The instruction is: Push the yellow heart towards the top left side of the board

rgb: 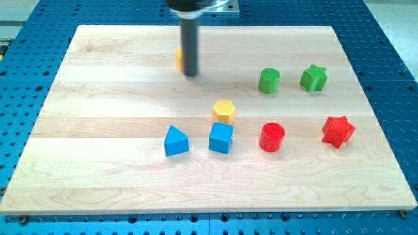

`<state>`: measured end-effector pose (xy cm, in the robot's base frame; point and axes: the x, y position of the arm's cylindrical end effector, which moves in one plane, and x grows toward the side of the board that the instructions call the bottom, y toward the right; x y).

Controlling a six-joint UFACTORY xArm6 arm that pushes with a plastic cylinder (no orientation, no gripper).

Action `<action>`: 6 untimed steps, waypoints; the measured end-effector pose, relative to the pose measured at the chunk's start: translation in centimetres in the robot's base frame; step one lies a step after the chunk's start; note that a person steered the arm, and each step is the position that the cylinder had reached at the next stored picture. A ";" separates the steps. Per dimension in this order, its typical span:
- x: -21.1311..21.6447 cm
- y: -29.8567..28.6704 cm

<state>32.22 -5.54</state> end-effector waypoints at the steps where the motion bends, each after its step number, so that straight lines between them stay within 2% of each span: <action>1: -1.0 2.6; 2: -5.1 -0.2; 3: -5.2 -10.9; 5: -3.0 -6.5; 6: -0.1 -14.0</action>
